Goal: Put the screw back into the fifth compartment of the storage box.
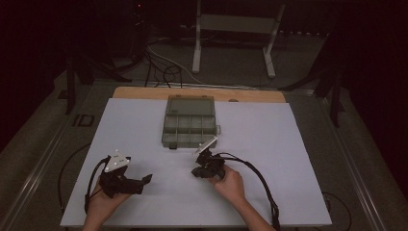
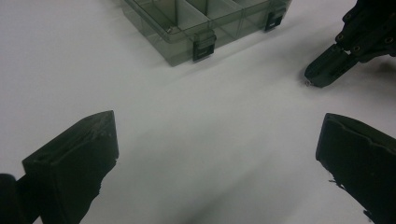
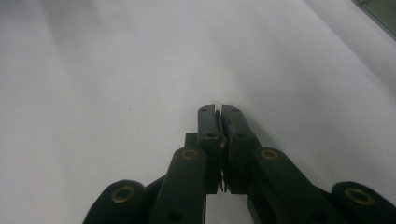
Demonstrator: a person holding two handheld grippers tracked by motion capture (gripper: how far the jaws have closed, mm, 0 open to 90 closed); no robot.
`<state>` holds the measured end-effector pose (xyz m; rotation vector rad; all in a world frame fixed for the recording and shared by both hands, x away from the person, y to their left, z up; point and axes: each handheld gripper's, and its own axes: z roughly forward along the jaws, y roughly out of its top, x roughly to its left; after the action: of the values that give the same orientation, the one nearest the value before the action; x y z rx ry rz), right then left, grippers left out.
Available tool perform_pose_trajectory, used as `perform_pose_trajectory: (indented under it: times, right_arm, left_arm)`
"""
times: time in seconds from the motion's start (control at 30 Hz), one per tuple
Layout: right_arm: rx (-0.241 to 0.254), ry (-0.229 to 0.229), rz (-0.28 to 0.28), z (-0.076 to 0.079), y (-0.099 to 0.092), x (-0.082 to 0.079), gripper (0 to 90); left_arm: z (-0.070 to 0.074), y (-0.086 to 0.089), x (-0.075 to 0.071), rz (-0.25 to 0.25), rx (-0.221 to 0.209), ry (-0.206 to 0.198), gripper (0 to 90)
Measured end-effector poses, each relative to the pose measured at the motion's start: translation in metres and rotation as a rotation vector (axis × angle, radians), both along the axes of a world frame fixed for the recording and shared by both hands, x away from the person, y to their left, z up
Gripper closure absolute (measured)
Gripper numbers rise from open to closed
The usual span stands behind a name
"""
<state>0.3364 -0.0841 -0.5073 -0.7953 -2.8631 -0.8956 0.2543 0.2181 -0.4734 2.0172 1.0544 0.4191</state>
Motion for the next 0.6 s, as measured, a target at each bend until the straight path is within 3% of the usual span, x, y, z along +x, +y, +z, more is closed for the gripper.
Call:
perform_pose_trajectory:
  times: [0.23,0.6]
  right_arm:
    - [0.012,0.023,0.009,0.002,-0.001,0.001,87.1]
    - [0.051,-0.002,0.010,0.024,-0.005,0.012,87.1]
  left_arm:
    - [0.000,0.001,0.000,0.003,-0.005,-0.001,0.1]
    - [0.001,0.001,0.000,0.001,-0.005,-0.003,0.1]
